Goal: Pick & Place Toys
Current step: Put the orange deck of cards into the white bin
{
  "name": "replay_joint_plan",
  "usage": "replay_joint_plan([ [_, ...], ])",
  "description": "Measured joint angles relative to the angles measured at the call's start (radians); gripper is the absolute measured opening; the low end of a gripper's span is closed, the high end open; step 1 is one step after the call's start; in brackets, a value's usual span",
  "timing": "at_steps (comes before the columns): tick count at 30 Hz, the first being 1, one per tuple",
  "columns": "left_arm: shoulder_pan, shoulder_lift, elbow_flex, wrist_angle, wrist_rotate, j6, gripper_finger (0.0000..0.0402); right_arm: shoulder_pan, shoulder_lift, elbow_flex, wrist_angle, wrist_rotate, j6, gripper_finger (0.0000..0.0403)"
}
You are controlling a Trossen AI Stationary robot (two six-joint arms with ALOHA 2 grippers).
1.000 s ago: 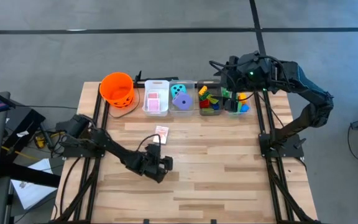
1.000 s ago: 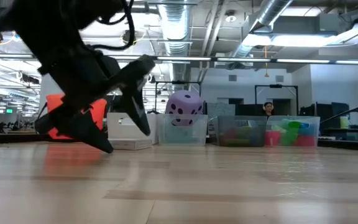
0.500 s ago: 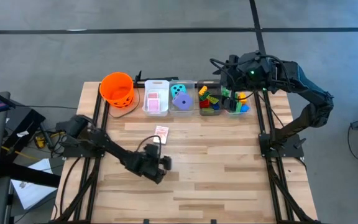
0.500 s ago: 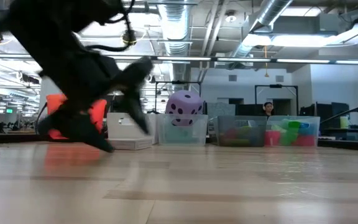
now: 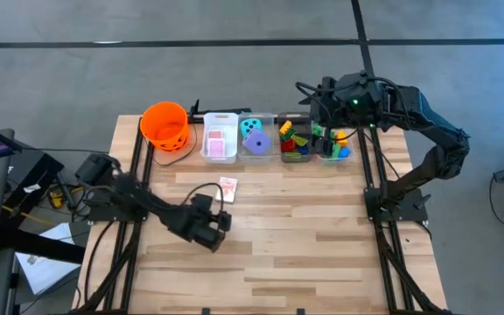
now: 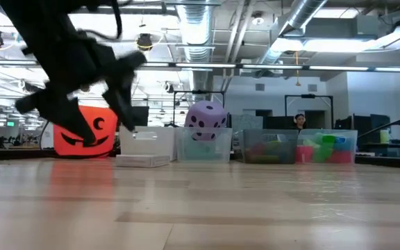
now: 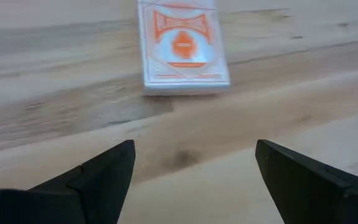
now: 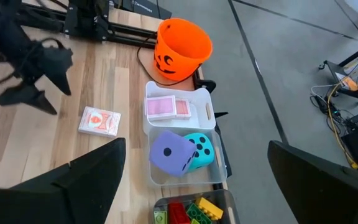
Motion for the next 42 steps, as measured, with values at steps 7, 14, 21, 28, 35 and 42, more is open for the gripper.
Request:
replay_joint_plan([
  [7,0.000,0.183,0.003,0.167,-0.095,0.003,0.0328,0.000,0.000,0.000,0.002,0.000,0.000,0.0383],
  [14,-0.005,0.308,0.021,0.226,-0.264,0.010,0.0328,0.000,0.000,0.000,0.004,0.001,0.025,0.0383],
  [21,-0.010,0.342,0.018,0.290,-0.346,0.021,0.0328,0.000,0.000,0.000,0.007,0.003,0.043,0.0383],
  [28,-0.002,0.319,0.017,0.294,-0.312,0.013,0.0328,0.000,0.000,0.000,0.007,0.003,0.052,0.0383],
  [35,0.007,0.318,0.018,0.290,-0.284,0.042,0.0329,0.003,0.000,0.000,0.003,0.003,0.087,0.0383],
  [42,0.014,0.312,0.020,0.290,-0.226,0.032,0.0355,0.003,0.000,0.000,-0.036,-0.001,0.087,0.0383],
])
